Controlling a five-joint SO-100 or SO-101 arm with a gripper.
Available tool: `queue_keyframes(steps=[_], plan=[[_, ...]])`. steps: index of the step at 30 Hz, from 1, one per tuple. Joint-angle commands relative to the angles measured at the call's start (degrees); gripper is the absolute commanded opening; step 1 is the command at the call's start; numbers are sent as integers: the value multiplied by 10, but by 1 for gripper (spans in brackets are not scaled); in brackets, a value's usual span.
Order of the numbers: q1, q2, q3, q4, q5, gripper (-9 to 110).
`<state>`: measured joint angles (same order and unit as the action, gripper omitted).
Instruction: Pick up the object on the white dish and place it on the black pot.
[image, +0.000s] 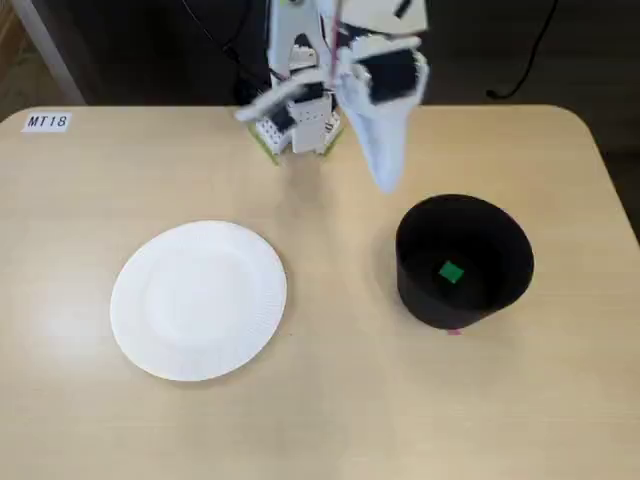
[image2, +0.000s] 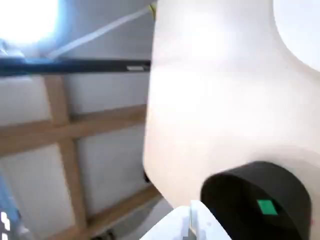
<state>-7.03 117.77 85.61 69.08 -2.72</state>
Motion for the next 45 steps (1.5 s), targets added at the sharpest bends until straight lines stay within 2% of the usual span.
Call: queue_keyframes(steps=[1, 14, 23, 33, 45], plan=[[56, 139, 109, -42, 5, 0], [115, 426, 493, -105, -11, 0], [113, 565, 680, -128, -17, 0], [103, 724, 845, -128, -9, 0], [93, 730, 915, -128, -28, 0]])
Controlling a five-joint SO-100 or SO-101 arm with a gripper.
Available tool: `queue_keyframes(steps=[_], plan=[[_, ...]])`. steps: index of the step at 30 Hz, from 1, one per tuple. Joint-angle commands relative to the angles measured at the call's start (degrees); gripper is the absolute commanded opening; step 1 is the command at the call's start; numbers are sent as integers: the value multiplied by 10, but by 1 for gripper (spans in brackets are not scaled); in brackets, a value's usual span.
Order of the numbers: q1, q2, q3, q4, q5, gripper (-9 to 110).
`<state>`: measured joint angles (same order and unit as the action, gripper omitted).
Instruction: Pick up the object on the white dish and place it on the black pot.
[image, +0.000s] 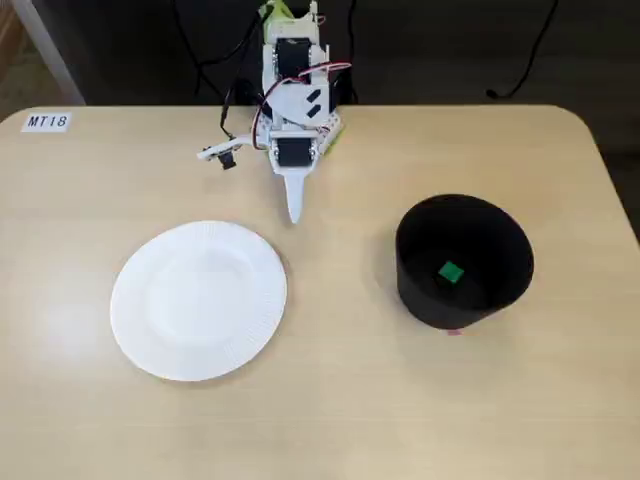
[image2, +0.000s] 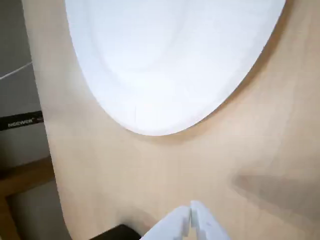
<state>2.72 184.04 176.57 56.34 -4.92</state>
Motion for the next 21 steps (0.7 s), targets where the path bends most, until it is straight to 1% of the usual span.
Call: queue_keyframes(steps=[1, 21], plan=[[-2, 68, 5, -1, -6, 0], [1, 68, 6, -4, -6, 0]])
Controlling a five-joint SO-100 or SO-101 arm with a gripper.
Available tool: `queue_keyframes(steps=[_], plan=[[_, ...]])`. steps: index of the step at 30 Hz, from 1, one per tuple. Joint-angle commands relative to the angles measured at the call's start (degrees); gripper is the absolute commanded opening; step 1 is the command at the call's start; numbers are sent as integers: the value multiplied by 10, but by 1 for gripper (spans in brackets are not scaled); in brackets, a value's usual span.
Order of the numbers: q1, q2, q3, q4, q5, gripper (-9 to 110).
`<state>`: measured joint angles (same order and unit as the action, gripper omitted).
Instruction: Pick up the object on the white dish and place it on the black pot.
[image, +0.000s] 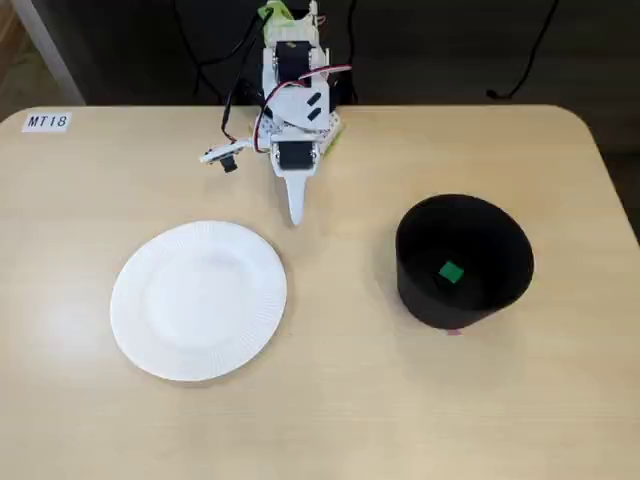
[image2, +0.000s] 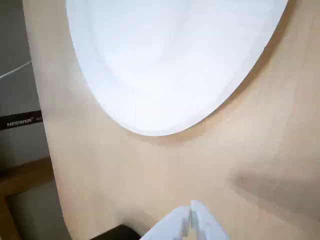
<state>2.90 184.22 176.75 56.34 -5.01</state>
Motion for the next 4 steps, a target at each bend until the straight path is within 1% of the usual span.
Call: queue_keyframes(steps=[1, 4], plan=[[-1, 66, 4, -4, -5, 0], [-1, 66, 4, -4, -5, 0]])
